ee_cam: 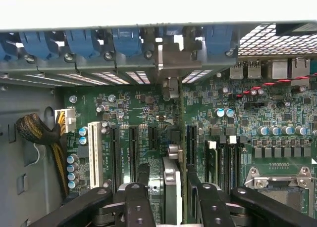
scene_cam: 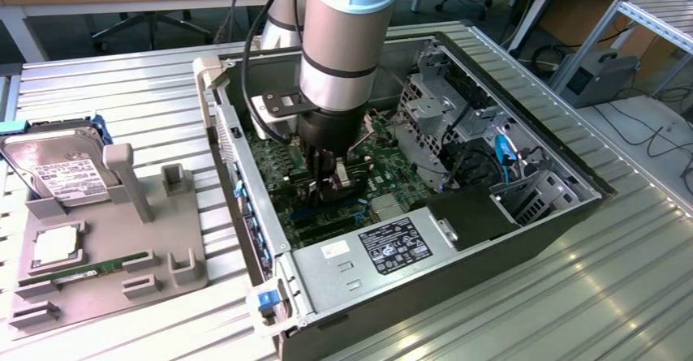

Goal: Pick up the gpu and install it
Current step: 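Insert the gpu into the slot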

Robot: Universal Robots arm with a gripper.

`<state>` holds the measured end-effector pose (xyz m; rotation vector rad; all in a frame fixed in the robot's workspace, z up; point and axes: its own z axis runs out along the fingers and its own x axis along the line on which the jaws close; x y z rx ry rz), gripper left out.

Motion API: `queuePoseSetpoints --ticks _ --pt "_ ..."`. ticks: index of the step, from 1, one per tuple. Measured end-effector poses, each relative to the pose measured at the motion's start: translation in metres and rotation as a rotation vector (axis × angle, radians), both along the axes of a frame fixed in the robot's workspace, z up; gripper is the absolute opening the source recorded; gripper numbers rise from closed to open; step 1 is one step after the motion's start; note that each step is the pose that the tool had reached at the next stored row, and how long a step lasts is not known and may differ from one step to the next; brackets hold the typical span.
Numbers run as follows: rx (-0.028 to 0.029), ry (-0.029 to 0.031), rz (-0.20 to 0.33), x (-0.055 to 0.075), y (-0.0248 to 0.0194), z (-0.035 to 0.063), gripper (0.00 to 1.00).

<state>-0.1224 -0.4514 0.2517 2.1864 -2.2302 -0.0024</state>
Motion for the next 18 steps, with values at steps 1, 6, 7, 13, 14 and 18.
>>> queuePoseSetpoints --ticks 1,6,7,13,14,18 --pt "0.0 0.0 0.0 0.0 0.0 0.0 0.41" --pt "0.0 0.0 0.0 0.0 0.0 0.0001 0.41" --pt "0.0 0.0 0.0 0.0 0.0 0.0002 0.41" --pt "0.0002 -0.0001 0.0 0.0 0.0 0.0001 0.54" --pt "0.0001 0.0 0.0 0.0 0.0 0.0001 0.54" --pt "0.0 0.0 0.0 0.0 0.0 0.0002 0.6"
